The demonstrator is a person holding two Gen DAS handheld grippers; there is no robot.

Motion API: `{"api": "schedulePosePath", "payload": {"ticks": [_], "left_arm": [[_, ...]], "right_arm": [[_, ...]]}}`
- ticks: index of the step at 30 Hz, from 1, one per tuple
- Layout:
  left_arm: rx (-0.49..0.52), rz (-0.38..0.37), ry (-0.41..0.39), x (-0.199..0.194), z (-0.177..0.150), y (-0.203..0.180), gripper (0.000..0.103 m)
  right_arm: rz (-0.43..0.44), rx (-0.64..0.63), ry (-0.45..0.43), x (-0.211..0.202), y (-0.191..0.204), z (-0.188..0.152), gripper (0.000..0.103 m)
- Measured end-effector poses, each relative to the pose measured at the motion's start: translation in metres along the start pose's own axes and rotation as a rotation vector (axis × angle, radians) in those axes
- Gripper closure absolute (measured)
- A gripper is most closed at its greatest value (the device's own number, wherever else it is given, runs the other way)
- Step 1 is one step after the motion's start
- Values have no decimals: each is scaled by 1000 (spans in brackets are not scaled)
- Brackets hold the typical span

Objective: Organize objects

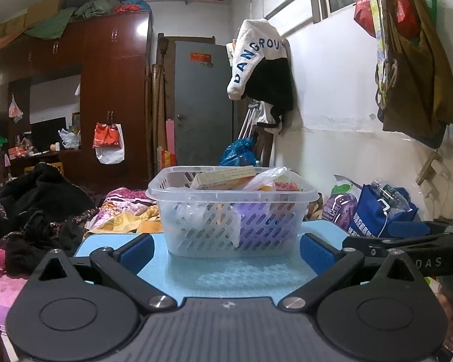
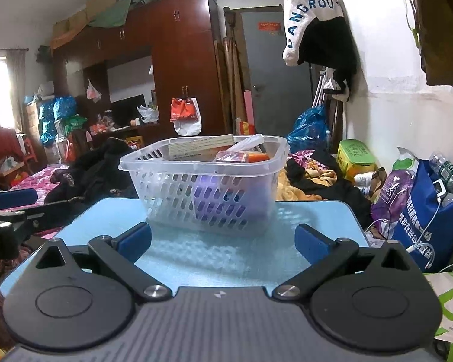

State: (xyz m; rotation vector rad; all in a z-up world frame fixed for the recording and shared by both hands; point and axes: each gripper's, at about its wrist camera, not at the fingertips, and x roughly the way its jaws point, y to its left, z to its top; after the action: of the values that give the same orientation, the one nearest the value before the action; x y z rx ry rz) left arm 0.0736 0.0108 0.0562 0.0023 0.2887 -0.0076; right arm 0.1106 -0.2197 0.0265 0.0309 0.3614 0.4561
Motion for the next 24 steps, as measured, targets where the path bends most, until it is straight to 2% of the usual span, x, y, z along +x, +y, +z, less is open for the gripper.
{"api": "schedulePosePath", "payload": {"ticks": [24], "left_arm": [[-6, -15, 8, 4, -2, -3, 0]], "right_arm": [[-1, 8, -3, 0, -4, -3, 0]]}}
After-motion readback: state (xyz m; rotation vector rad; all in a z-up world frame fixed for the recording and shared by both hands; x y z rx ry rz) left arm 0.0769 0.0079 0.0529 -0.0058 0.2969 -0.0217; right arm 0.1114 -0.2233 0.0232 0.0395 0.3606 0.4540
